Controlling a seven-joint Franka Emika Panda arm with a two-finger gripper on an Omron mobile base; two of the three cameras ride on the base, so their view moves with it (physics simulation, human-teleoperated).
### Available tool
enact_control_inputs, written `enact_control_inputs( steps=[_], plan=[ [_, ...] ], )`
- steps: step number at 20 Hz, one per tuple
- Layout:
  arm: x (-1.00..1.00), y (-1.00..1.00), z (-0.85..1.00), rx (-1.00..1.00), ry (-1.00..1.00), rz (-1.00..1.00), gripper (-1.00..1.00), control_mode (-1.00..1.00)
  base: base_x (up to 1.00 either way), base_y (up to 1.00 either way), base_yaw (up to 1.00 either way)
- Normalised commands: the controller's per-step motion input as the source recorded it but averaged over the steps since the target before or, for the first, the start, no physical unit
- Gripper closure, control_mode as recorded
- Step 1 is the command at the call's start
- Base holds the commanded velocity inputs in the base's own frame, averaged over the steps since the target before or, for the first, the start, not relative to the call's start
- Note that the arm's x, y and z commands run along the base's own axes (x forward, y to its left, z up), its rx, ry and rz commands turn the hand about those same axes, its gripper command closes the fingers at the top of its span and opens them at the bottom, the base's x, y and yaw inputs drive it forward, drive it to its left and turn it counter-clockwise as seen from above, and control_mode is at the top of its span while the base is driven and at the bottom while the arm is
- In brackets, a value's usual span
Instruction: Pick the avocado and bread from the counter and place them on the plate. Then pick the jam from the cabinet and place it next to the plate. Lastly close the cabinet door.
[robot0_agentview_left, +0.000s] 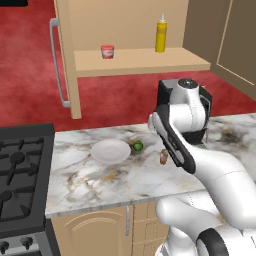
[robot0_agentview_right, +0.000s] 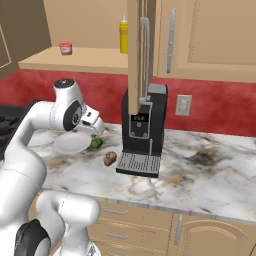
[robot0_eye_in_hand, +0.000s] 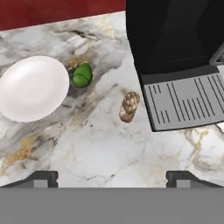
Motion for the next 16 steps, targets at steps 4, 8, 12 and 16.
enact_control_inputs(
  steps=[4,8,12,16],
  plan=[
    [0.00,0.00,-0.20,0.00,0.11,-0.21,-1.00,-1.00,0.00,0.00,0.00],
    [0.03,0.00,-0.27,0.00,0.16,-0.16,-1.00,-1.00,0.00,0.00,0.00],
    [0.11,0.00,-0.34,0.00,0.12,-0.10,-1.00,-1.00,0.00,0.00,0.00],
    [0.05,0.00,-0.41,0.00,0.03,-0.04,-1.00,-1.00,0.00,0.00,0.00]
  ],
)
